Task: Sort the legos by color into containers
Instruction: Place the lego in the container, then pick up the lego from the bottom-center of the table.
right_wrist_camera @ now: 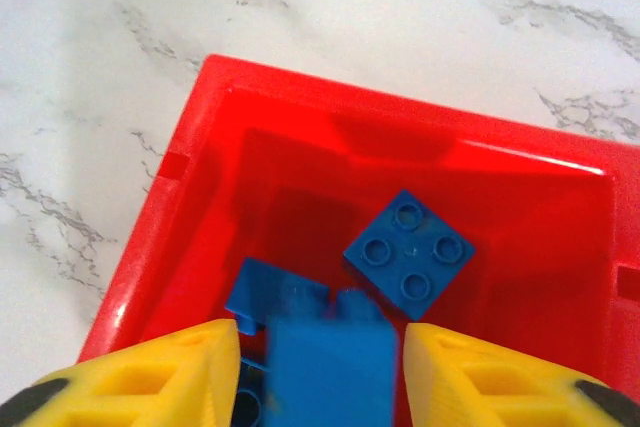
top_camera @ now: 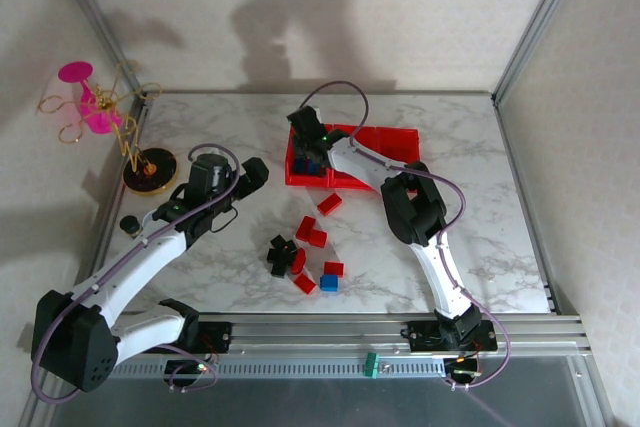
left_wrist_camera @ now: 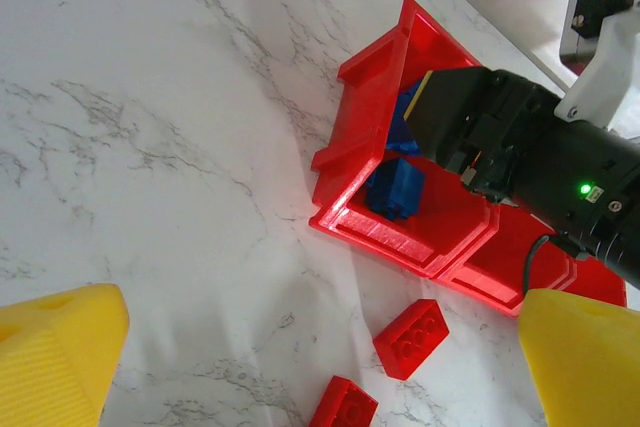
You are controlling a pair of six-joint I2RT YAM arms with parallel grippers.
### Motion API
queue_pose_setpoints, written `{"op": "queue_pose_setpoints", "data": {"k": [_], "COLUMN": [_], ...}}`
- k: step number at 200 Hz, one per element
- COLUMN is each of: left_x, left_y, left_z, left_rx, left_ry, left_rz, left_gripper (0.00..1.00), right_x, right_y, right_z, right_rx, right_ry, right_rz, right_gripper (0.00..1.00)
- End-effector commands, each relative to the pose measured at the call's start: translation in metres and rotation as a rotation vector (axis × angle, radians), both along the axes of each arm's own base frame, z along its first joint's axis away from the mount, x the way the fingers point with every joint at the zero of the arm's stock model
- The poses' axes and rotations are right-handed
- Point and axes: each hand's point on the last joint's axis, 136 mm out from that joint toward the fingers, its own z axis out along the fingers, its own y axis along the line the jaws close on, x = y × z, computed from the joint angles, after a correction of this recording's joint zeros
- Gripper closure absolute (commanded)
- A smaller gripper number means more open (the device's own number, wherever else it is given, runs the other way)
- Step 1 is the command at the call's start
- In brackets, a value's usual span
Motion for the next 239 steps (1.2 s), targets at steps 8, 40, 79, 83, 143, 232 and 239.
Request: {"op": "queue_pose_setpoints", "data": {"k": [8,40,79,83,143,232,239], "left_x": [0.007,0.004,-0.007,-0.008,-0.035,-0.088,-0.091], "left_y": [-0.002,-0.007,-0.011,-0.012,-0.032,-0.042,-0.044], "left_z": [0.02,0.025,0.024,0.024,0.015,-0.017,-0.019], "left_rx": [-0.011,-0.029,-0.039,-0.042,-0.021,0.005,0.002], "left_ry": [-0.055,-0.058,-0.052,-0.05,-0.011,0.062,0.065], "left_rz": [-0.016,-0.044,-0.077,-0.081,-0.156,-0.255,-0.264], "left_gripper": [0.0,0.0,0.0,0.0,0.0,0.0,0.0], "right_x": [0.003,-0.016,-0.056,-0.061,-0.143,-0.285,-0.294], "right_y": [0.001,0.003,-0.006,-0.007,-0.04,-0.082,-0.084], "right_z": [0.033,0.06,0.076,0.076,0.059,0.012,0.008], "right_rx": [0.011,0.033,0.065,0.071,0.065,0.033,0.025], "right_ry": [-0.054,-0.072,-0.045,-0.036,0.124,0.348,0.367], "right_rz": [0.002,0.036,0.078,0.084,0.089,0.024,0.018], "right_gripper": [0.5,0.47,0.43,0.42,0.33,0.24,0.23]}}
